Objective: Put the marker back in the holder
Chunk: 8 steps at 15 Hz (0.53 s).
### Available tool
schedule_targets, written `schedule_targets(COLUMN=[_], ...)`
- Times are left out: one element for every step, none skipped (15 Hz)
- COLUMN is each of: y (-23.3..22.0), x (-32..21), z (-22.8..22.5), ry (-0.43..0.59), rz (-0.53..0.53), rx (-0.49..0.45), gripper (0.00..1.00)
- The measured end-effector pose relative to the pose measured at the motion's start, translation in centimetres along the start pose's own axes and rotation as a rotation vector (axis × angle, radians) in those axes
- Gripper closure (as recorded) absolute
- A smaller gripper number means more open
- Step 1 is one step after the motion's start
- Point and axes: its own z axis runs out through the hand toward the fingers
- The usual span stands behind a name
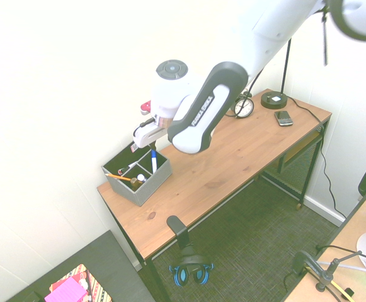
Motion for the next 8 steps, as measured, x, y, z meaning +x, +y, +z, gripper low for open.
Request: schedule_targets(y=[0.8, 1.6, 2.6, 3.7, 4.9, 6.0, 7.4, 8.8], x=[0.8, 1.9, 3.1, 4.4, 5.7, 7.2, 8.9, 10.5], z=[-1.3, -2.5, -3.5, -4.3, -4.9, -5.5, -6.1, -6.5], ry=[-0.026, -0.052, -0.091, -0.139, -0.186, -0.235, -0.292, -0.331], rz=[-0.007, -0.006, -0.009, -0.008, -0.006, 0.006, 0.031, 0.062], rx=[-0.065, -0.129, -0.191, -0.248, -0.301, -0.349, -0.391, -0.414], gripper=[0.00, 0.00, 0.00, 0.00, 0.00, 0.00, 0.00, 0.00])
